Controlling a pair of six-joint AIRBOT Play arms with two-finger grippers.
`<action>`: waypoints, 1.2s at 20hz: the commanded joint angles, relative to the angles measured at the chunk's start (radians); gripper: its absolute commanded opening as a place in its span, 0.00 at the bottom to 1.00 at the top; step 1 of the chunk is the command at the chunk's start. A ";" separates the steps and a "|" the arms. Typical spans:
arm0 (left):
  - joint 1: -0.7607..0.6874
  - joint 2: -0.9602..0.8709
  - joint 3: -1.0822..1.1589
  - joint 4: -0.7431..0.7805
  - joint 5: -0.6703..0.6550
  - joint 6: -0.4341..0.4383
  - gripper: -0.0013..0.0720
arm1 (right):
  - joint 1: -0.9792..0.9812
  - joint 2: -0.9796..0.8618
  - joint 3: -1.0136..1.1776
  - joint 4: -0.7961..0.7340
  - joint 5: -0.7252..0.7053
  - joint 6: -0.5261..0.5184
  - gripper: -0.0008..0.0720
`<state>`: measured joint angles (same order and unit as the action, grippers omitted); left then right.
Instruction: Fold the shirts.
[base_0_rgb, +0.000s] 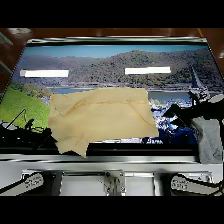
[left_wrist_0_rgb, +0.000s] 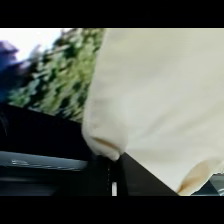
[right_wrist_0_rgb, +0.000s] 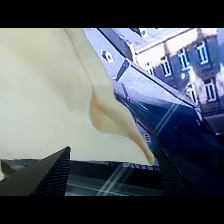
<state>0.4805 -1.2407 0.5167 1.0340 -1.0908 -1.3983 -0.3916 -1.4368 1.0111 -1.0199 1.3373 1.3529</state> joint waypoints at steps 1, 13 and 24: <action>-0.013 -0.011 0.003 -0.014 0.028 -0.005 0.07 | 0.001 0.000 -0.007 -0.138 0.034 0.002 0.95; -0.013 0.047 0.027 -0.045 -0.036 0.070 0.07 | 0.167 0.000 -0.216 0.000 -0.214 0.027 0.95; -0.013 0.066 0.095 -0.070 -0.047 0.083 0.07 | 0.319 0.005 -0.209 0.018 -0.218 0.127 0.09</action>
<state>0.4679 -1.1877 0.5861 0.9733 -1.1297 -1.3273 -0.0929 -1.4368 0.7971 -1.0203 1.1019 1.4731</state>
